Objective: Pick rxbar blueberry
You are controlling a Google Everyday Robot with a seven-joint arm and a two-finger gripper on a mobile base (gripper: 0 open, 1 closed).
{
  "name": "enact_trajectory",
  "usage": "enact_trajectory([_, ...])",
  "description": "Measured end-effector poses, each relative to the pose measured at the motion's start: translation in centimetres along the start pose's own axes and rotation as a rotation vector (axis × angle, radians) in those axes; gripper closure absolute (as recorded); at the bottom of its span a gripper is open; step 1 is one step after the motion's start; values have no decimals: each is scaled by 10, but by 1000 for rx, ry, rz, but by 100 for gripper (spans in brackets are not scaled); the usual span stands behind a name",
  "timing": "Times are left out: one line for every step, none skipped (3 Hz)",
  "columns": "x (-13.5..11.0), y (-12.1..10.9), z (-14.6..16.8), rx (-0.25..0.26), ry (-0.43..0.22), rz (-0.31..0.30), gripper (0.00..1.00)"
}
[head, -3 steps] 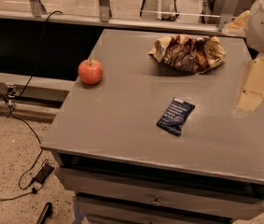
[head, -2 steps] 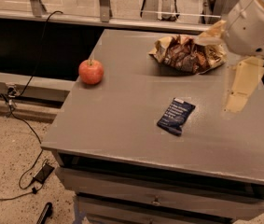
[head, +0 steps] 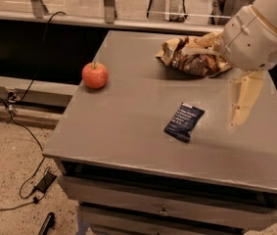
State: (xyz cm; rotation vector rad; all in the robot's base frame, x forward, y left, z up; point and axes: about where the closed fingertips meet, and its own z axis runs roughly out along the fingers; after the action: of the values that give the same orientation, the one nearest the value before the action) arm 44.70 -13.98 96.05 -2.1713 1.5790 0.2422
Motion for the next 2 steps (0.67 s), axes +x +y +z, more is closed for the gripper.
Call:
enact_trajectory([4,-1,8,-14,20,-6,0])
enact_trajectory([29,-3,33,-25,64,-79,0])
